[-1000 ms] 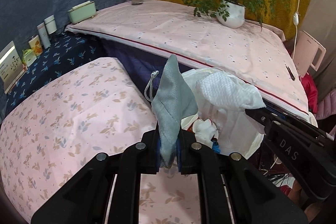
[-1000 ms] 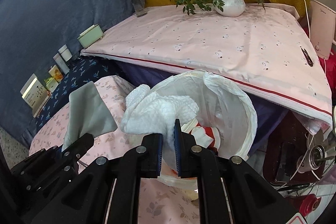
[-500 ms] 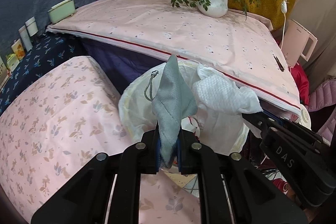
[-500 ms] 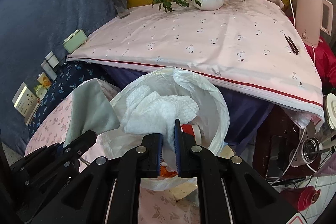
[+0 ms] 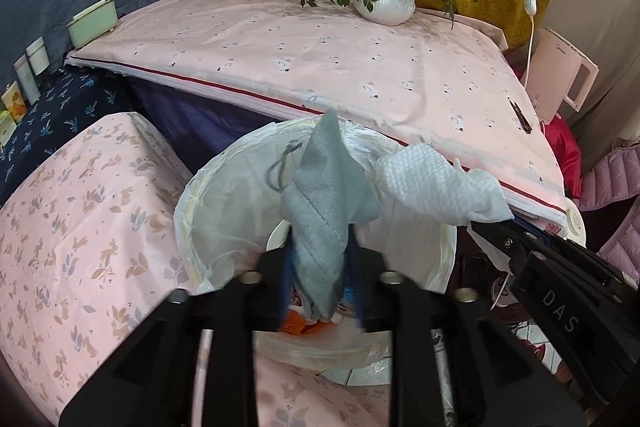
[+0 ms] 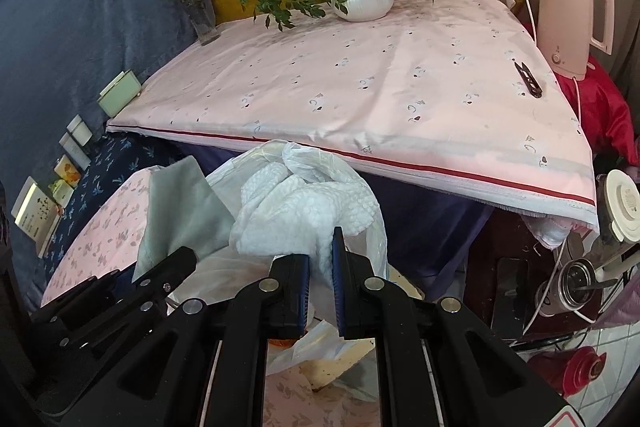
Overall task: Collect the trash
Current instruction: 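Open both tools to drop the pouch and tissue into the wastebasket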
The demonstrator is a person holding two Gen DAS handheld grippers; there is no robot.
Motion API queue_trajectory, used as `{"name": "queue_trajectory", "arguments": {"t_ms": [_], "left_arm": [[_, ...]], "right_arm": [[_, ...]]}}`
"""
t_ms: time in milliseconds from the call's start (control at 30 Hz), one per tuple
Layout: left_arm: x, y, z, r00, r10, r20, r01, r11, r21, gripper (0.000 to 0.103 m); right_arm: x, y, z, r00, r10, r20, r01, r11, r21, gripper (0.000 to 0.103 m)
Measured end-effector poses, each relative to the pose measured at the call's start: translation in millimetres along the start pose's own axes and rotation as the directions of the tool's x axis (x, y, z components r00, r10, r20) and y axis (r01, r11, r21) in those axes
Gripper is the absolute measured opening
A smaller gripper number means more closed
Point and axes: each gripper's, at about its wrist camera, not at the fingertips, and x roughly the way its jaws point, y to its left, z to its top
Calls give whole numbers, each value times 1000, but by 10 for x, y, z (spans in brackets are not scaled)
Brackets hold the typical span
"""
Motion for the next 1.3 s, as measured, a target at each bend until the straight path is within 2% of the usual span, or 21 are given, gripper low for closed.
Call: {"name": "queue_trajectory", "arguments": {"t_ms": [67, 233, 467, 767, 867, 933, 1000, 1200, 1300], "left_arm": [[-12, -7, 10, 1000, 8, 17, -7, 1000, -9, 49], [-59, 1, 11, 998, 45, 37, -45, 999, 6, 60], [-157, 187, -15, 996, 74, 50, -73, 997, -35, 65], [-280, 516, -95, 986, 153, 64, -148, 986, -83, 71], [-295, 610, -112, 984, 169, 61, -163, 982, -100, 71], [-302, 655, -119, 983, 175, 60, -167, 980, -112, 73], [-309, 675, -127, 981, 181, 63, -173, 978, -119, 75], [-351, 675, -148, 978, 194, 72, -184, 975, -125, 79], [-377, 683, -158, 977, 199, 74, -188, 973, -132, 82]], "right_arm": [[8, -2, 19, 1000, -2, 0, 2, 1000, -2, 10], [46, 6, 71, 1000, 3, -2, -3, 1000, -3, 10], [110, 133, 104, 1000, 23, -3, -23, 999, -24, 10], [329, 468, 68, 998, 43, -44, -46, 996, -77, 14], [385, 533, 47, 997, 43, -63, -48, 995, -85, 22], [388, 561, 32, 997, 42, -62, -47, 995, -90, 34], [370, 580, 34, 998, 39, -53, -44, 994, -97, 41], [259, 599, 28, 998, 40, -39, -44, 993, -108, 50], [182, 566, 16, 999, 34, -35, -37, 994, -103, 60]]}}
